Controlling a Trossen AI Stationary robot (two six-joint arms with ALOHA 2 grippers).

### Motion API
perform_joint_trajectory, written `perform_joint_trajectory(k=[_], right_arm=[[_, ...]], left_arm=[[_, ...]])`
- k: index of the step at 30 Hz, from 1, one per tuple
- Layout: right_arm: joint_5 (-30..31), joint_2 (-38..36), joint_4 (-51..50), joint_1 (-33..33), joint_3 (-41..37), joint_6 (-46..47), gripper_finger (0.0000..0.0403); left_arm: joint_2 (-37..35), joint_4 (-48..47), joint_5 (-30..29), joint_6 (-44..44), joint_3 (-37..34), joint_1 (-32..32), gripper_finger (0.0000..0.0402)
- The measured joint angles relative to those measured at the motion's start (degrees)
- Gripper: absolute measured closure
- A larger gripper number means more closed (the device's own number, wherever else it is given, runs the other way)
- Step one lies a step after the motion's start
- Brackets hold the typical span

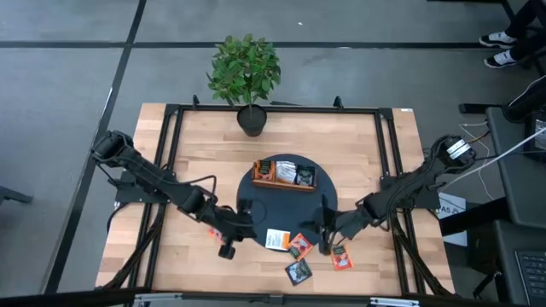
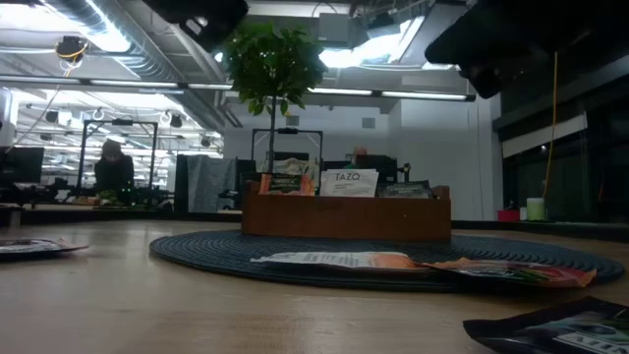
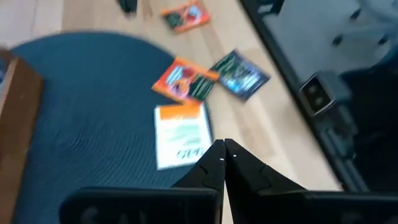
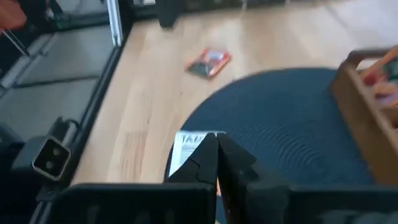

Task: Pick & Place Tea
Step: Put the white tea bag into the middle of the wooden organizer

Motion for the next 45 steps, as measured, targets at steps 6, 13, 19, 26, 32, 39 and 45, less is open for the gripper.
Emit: perform_joint_trajectory(k=[6, 13, 19, 26, 32, 39, 45], right_arm=[[-0.7, 8.6, -8.7, 0.8, 9.2, 7.8, 0.0397], [-6.0, 18.0, -21.9, 0.8, 20.7, 12.0, 0.0399], [-7.7, 22.8, -22.3, 0.9, 24.4, 13.3, 0.0399], [-7.5, 26.7, -23.5, 0.9, 24.3, 16.8, 0.0399], [-5.0, 28.9, -23.0, 0.8, 24.3, 18.0, 0.0399], [-3.7, 29.1, -22.9, 0.7, 24.2, 19.4, 0.0398], [-4.4, 29.1, -23.0, 0.8, 24.2, 19.5, 0.0398]], left_arm=[[0.4, 7.8, -0.1, -5.0, -2.4, -0.3, 0.0399], [3.1, 8.4, -0.2, -11.4, -2.5, -0.4, 0.0389], [6.5, 8.3, -0.2, -15.8, -2.5, -1.5, 0.0373], [9.9, 8.4, -0.3, -20.6, -2.5, -1.8, 0.0353], [11.9, 10.1, -0.2, -22.4, -2.5, -1.8, 0.0343], [12.1, 10.1, -0.2, -22.5, -2.5, -1.8, 0.0341], [12.1, 10.1, -0.6, -25.3, -2.5, -1.5, 0.0336]])
